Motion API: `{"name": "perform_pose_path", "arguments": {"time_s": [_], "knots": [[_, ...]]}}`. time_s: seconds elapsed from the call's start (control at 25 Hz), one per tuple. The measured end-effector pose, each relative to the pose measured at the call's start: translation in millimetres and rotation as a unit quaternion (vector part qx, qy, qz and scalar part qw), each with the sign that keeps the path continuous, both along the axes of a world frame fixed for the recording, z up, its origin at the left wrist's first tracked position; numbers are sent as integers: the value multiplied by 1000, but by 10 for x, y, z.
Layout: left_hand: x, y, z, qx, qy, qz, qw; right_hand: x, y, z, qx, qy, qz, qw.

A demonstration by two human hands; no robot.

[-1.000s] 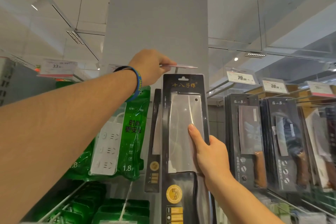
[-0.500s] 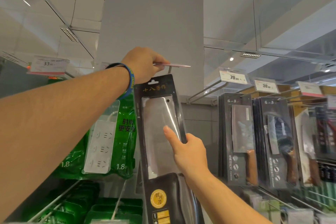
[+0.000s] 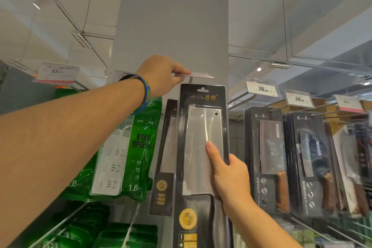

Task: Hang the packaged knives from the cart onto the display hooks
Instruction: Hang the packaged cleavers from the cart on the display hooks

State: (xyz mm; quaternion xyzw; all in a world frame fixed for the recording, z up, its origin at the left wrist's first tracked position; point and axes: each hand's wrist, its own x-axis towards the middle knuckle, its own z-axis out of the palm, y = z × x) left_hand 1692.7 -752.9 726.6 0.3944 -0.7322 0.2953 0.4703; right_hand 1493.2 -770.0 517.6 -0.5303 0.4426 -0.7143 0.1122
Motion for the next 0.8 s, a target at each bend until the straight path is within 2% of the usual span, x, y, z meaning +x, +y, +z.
{"name": "perform_pose_path", "arguments": {"time_s": [0.08,0.44,0.8], "knots": [[7,-4,6,0,1,0,1000,22,-21,3,12,14,7,1000],[14,-4,10,5,-2,4,1000,153,34,-35,29,-27,62,997],[20,-9,5,8,-9,5,1000,102,80,-15,22,-1,40,999]]}}
